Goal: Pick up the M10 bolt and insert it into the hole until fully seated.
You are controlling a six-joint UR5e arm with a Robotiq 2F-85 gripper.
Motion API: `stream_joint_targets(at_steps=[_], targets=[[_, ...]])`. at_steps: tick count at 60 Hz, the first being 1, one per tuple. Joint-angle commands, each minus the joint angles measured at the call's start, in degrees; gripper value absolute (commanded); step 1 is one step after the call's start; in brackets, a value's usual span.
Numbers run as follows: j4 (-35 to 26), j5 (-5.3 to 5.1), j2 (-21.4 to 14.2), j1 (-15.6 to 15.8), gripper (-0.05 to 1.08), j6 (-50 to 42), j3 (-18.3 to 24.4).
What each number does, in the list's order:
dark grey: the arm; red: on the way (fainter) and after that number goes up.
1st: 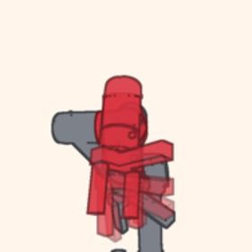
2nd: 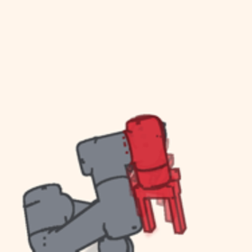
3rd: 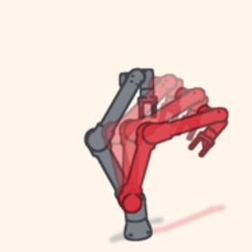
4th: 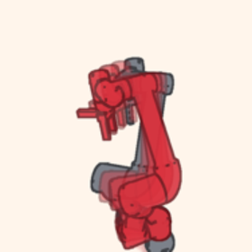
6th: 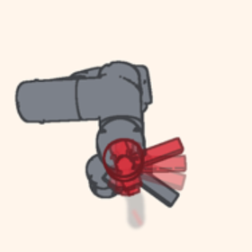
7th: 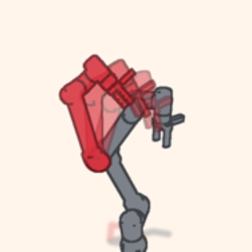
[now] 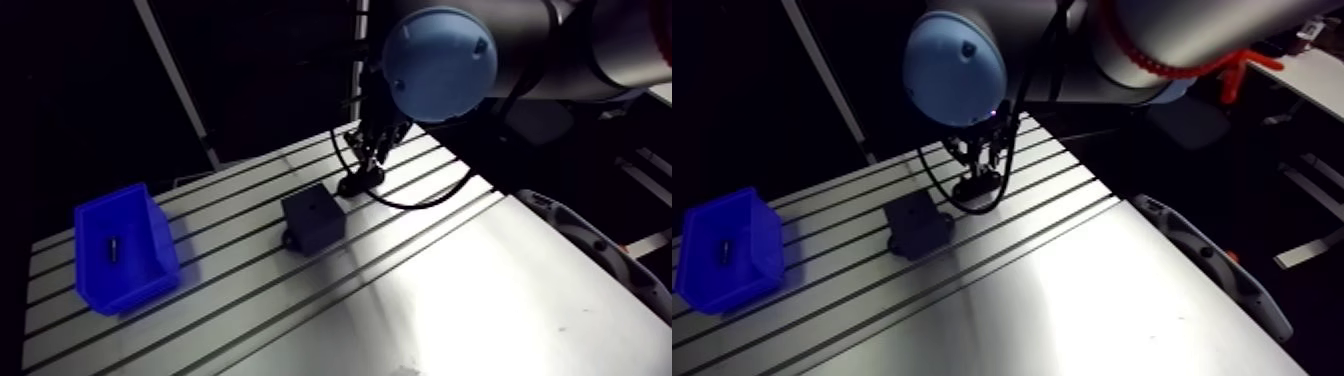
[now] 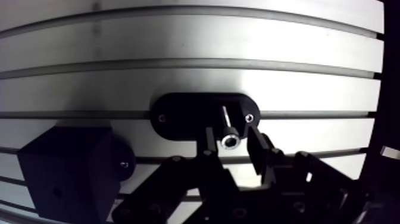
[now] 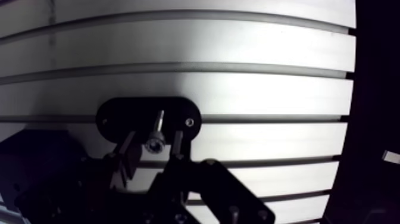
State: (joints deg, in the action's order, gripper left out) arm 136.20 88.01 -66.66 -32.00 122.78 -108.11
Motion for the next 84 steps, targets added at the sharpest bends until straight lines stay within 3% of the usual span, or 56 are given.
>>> stream_joint_targets(at_steps=[1,68,84], targets=[[0.0,0.01,0.0,0.0,0.63,-0.1,0.0],[-0.2,-0.6,-0.5,0.1,0.86,-0.5,0.5],[-2.4,-1.35,-3.6,0.2,0.92,-0.6,1.4]])
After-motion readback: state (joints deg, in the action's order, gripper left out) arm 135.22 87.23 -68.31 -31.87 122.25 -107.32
